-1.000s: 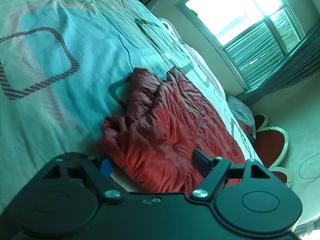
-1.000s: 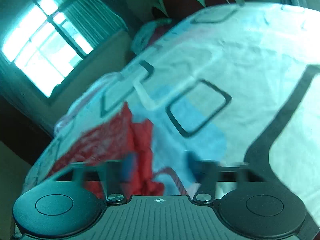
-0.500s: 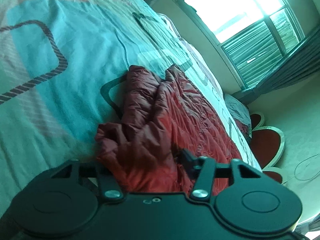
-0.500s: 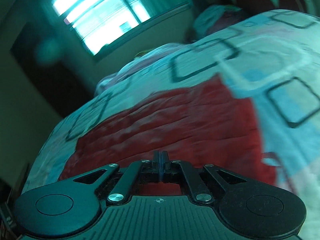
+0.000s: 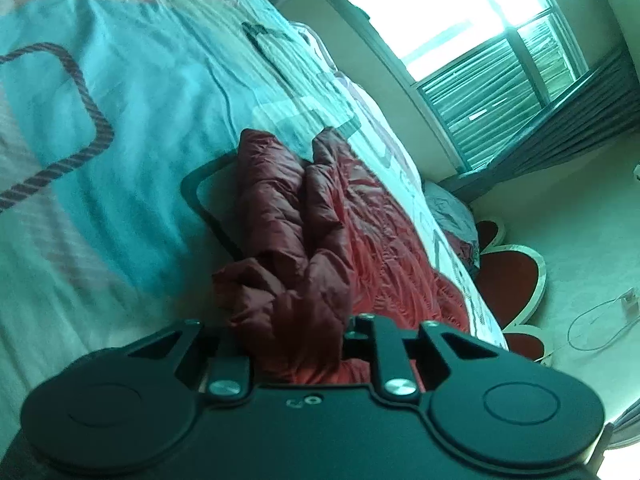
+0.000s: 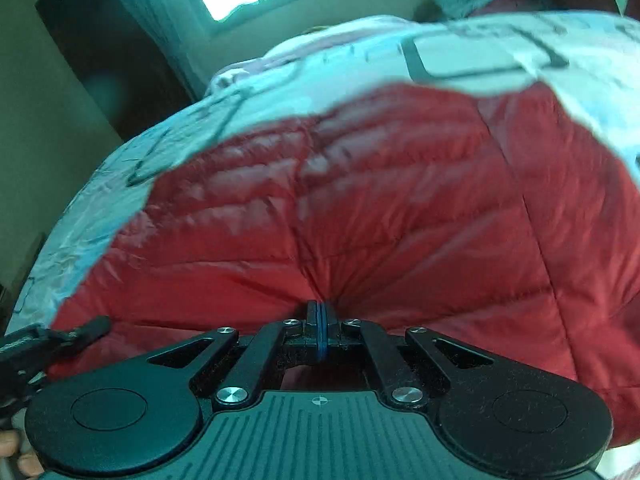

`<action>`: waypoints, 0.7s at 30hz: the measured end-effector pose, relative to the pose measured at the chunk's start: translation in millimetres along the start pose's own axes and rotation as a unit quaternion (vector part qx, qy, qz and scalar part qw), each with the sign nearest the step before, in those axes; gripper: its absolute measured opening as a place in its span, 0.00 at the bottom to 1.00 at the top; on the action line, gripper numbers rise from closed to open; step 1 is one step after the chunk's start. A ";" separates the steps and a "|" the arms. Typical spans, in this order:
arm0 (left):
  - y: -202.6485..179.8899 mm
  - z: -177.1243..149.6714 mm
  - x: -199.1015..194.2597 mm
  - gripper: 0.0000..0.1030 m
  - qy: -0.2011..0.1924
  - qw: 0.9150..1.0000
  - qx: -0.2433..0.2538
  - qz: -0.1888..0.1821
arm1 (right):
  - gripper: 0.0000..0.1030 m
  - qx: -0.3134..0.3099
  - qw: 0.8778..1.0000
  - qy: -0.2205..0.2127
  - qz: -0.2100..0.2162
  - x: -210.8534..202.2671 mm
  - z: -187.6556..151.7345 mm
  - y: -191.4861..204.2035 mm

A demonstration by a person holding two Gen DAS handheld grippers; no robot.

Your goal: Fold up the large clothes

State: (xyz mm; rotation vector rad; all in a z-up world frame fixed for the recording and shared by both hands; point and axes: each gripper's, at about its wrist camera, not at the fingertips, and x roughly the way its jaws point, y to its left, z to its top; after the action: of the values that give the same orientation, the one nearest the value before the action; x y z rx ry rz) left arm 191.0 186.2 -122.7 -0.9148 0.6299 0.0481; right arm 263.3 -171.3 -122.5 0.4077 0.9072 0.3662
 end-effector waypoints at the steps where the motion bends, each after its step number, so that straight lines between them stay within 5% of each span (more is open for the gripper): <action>1: 0.6 0.5 0.1 0.18 0.002 1.000 0.000 0.000 | 0.00 0.003 1.000 0.000 0.000 0.1 0.7 -0.1; 10: -10.4 4.6 -6.7 0.18 0.006 1.000 0.020 -0.005 | 0.00 0.003 1.000 -0.009 0.019 -51.5 0.6 15.9; 14: -20.8 2.6 -13.1 0.18 0.002 0.999 0.048 -0.010 | 0.00 -0.008 0.999 0.039 -0.012 -30.2 -18.9 14.6; 21: -39.8 1.6 -15.4 0.18 -0.007 0.994 0.108 -0.006 | 0.00 0.011 0.999 0.042 -0.012 -16.9 -17.4 6.4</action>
State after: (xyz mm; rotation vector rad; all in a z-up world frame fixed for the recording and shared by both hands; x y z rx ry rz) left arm 191.0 166.1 -85.1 -0.7085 0.6034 -0.0245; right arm 238.8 -170.4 -117.5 0.4040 0.9986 0.3542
